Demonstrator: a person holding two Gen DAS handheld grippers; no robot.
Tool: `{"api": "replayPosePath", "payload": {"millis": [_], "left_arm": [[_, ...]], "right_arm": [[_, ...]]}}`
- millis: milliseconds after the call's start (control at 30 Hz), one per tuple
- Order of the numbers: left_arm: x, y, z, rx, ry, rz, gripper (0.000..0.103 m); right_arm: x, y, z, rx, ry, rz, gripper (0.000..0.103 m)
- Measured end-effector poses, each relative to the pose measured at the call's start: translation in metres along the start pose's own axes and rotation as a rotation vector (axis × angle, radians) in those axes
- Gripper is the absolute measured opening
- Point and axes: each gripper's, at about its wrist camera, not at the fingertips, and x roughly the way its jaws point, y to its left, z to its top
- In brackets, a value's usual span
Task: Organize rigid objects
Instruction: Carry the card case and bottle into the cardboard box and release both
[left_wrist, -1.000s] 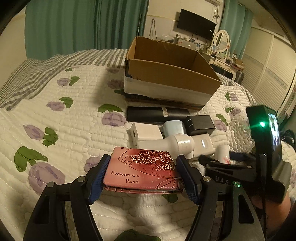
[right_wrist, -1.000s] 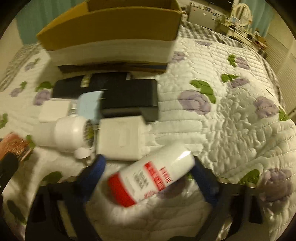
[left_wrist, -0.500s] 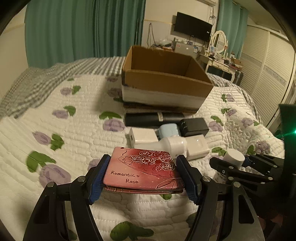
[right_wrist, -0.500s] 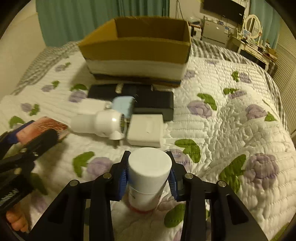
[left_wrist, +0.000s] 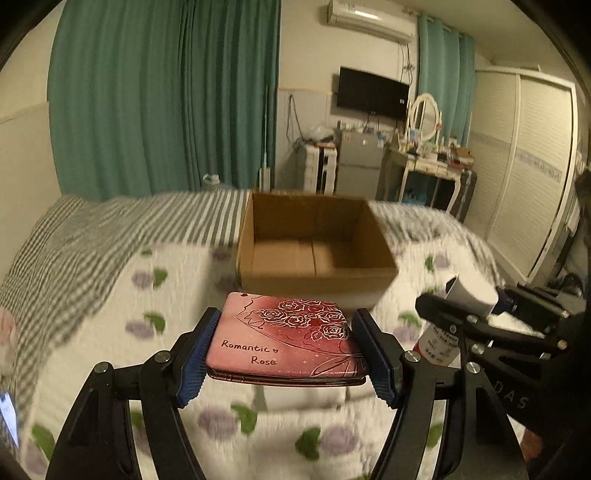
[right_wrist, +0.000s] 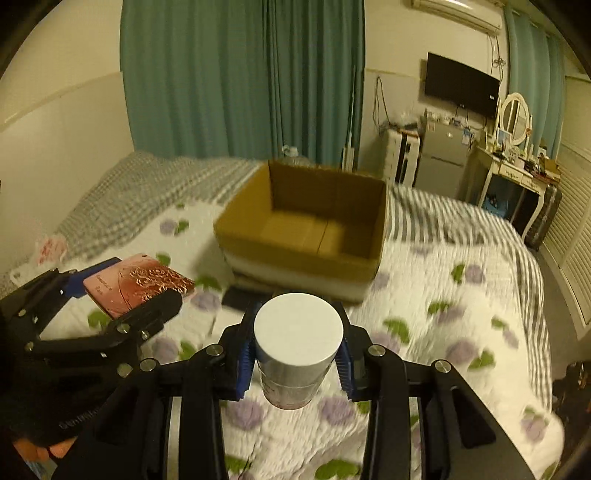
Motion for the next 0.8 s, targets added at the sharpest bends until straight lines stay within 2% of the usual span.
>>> {"api": "replayPosePath", "payload": {"millis": [100,367,633,800], "left_arm": [[0.006,0.000,0.030,0.020,-0.035,0.016,0.073],[0.058,-0.001,0.085,0.041,-0.038,0.028,0.073],[0.139,-0.011,0.111,0.101,-0.004,0.037,0.073],[0.186,-0.011,0.109,0.122,0.045,0.037,0.073]], "right_arm": [[-0.002,-0.008,0.022,0.004,-0.030,0.004,0.036],[0.022,-0.036,0.085,-0.007,-0.087,0.003,0.036],[0.087,-0.062,0.135,-0.022,-0.073,-0.007,0.036],[0.138,-0.073,0.146,-0.036,-0.022,-0.018,0.036]]}}
